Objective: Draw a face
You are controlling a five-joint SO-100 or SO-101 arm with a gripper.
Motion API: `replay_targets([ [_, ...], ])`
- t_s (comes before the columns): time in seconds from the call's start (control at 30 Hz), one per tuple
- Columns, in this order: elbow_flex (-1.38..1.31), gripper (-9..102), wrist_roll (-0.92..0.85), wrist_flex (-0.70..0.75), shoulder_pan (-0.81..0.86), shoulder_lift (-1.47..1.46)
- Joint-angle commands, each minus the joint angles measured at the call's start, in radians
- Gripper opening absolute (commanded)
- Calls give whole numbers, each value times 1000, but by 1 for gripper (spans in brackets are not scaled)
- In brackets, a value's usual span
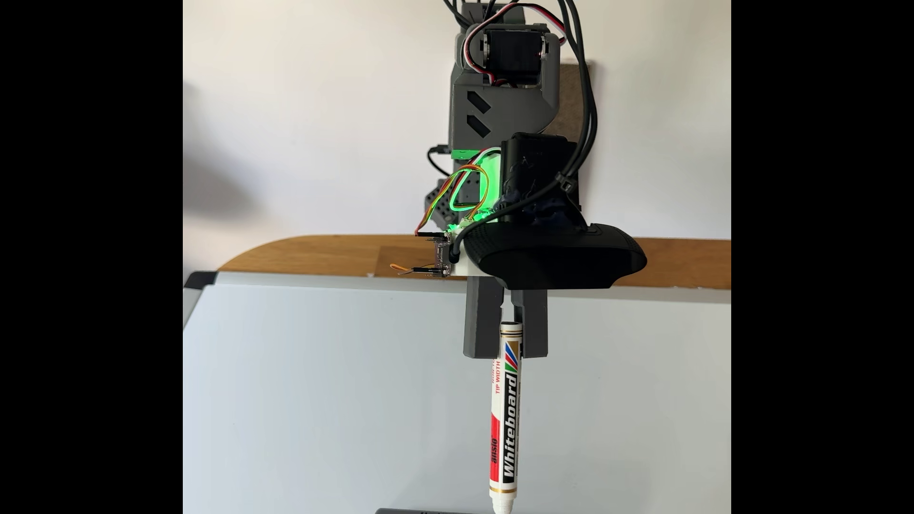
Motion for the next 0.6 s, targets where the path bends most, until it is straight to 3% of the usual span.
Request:
replay_targets([
  [0.0,-64,-1,0,31,23,123],
  [0.43,-52,-1,2,221,41,325],
  [0.57,-51,-1,6,336,-43,368],
])
